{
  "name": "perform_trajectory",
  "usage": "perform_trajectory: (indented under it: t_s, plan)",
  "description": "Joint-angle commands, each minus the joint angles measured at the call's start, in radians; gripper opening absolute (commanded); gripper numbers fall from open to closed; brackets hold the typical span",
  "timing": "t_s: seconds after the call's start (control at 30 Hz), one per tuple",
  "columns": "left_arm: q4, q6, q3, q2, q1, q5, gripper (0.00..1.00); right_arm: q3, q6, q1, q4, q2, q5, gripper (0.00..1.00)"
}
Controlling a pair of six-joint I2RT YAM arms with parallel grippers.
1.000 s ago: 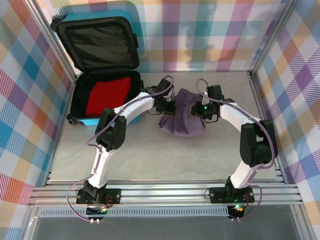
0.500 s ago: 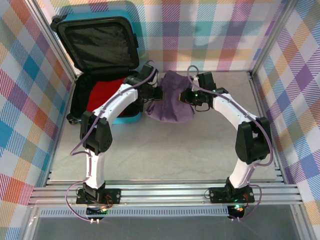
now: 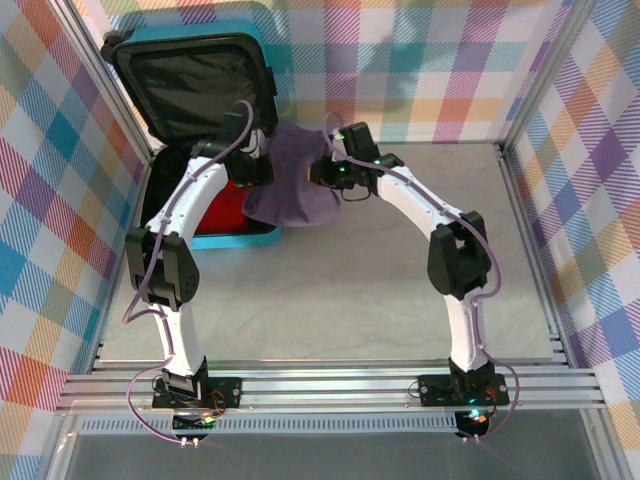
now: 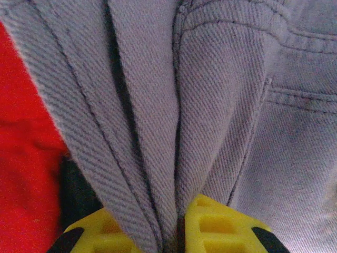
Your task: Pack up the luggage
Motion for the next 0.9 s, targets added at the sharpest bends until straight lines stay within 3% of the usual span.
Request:
perform_trajectory:
  t_s: [0.0, 0.3, 0.63, 0.87]
  plan:
    - [0.006, 0.043, -0.003, -0.056, 0.055, 0.004, 0.00, 0.164, 0.022, 0.040, -0.011, 0.066, 0.007, 0.00]
    - [-0.004, 0.065, 0.048, -0.018, 0.199, 0.066, 0.00, 0.591, 0.100, 0.102, -0.050, 0.344, -0.019, 0.00]
    - [-0.008, 0.076, 0.097, 0.042, 0.336, 0.130, 0.00, 0.680, 0.261, 0.149, 0.202, 0.503, -0.075, 0.00]
    - [-0.004, 0.075, 0.072, 0.062, 0.411, 0.159, 0.00, 0.734, 0.323, 0.193, 0.268, 0.581, -0.045, 0.00]
